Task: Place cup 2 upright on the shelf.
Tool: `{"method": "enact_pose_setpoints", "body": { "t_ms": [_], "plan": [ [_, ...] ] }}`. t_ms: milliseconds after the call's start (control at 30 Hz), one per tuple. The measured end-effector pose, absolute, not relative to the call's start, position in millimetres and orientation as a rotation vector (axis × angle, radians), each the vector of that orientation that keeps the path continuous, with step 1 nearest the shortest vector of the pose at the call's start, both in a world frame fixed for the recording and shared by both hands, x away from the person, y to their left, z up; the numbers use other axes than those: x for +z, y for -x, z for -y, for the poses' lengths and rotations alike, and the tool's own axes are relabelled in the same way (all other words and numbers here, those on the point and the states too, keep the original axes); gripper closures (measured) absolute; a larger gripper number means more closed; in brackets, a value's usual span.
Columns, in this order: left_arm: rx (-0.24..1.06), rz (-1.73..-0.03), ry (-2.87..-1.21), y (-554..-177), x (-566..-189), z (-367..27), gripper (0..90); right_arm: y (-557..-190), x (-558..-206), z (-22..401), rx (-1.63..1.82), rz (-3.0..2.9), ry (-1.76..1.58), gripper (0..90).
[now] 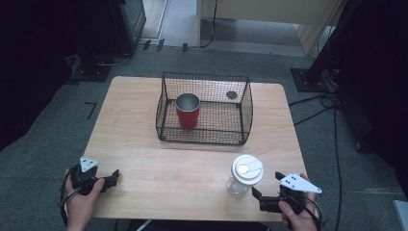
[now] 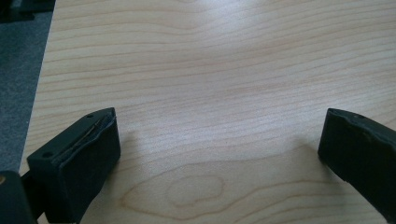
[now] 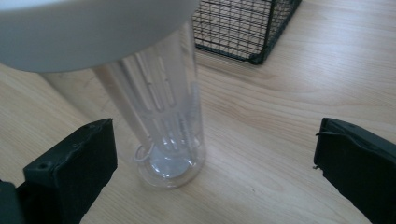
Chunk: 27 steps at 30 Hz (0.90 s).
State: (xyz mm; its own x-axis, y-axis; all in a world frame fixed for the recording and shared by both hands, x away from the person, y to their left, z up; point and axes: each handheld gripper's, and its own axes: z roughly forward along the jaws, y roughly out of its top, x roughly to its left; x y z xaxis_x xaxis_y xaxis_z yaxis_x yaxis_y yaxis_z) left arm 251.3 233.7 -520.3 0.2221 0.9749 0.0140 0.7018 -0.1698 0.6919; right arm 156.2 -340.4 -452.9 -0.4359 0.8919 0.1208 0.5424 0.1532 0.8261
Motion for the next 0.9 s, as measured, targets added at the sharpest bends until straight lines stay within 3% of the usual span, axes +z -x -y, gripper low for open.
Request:
{"method": "enact_pose_setpoints", "body": {
  "t_ms": [900],
  "plan": [
    [0.634,-1.54,-1.942,-251,-520,-234,0.0,-171,-449,298,1.302,-2.04,-1.301,0.0]
  ]
}}
